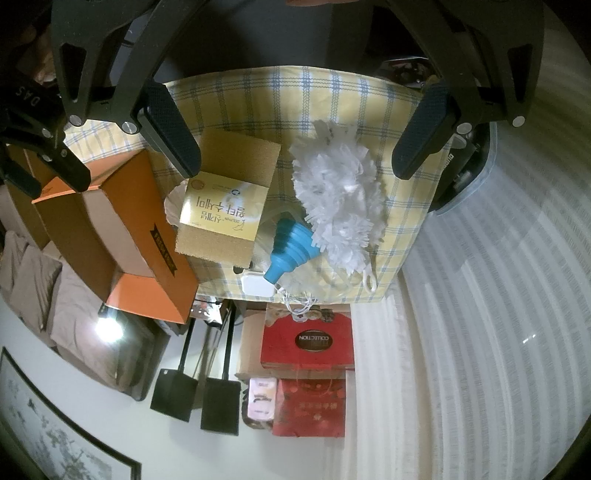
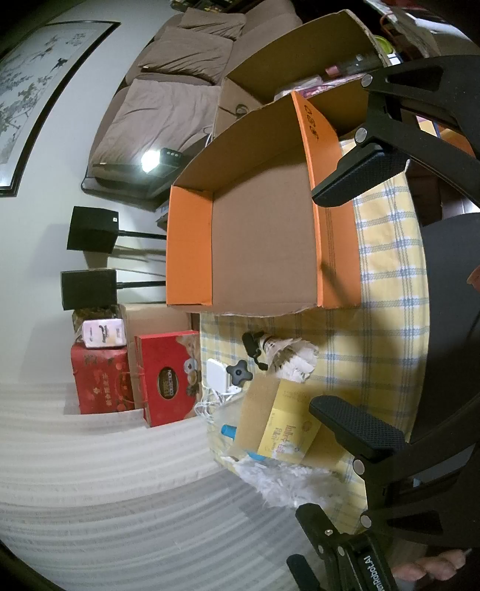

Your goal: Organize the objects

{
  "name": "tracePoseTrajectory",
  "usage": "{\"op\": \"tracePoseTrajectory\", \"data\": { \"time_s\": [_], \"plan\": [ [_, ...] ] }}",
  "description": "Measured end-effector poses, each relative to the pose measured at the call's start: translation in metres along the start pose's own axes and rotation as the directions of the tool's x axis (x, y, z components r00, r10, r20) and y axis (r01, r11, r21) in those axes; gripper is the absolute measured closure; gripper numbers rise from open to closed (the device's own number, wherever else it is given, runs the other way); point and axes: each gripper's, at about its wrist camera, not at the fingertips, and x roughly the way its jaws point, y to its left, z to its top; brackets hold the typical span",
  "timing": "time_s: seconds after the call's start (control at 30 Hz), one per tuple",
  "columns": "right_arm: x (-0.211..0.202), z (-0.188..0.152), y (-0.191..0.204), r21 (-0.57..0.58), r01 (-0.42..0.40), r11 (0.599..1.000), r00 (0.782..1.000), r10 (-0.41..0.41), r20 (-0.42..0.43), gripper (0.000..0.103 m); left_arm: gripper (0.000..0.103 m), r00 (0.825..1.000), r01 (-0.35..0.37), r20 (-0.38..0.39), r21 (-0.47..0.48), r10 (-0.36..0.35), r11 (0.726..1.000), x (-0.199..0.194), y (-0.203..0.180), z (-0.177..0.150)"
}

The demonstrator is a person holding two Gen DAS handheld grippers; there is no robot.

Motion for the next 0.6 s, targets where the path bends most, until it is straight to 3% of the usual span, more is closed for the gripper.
{"op": "tracePoseTrajectory", "data": {
  "time_s": [0.4,0.6],
  "plan": [
    [0.004,0.002,0.007,-0.007,-0.013,1.0,1.0,0.013,-0.005,0.0,0.0,1.0,-0.017,0.008,-0.013,0.018,1.0,0.003,0.01,0.001],
    [0.014,0.004,0.014,-0.016,-0.086,0.996,0.996,0.086,-0.016,0.0,0.0,0.998,-0.06,0.032,-0.047,0.061,0.997,0.01,0.036,0.006]
  ]
}}
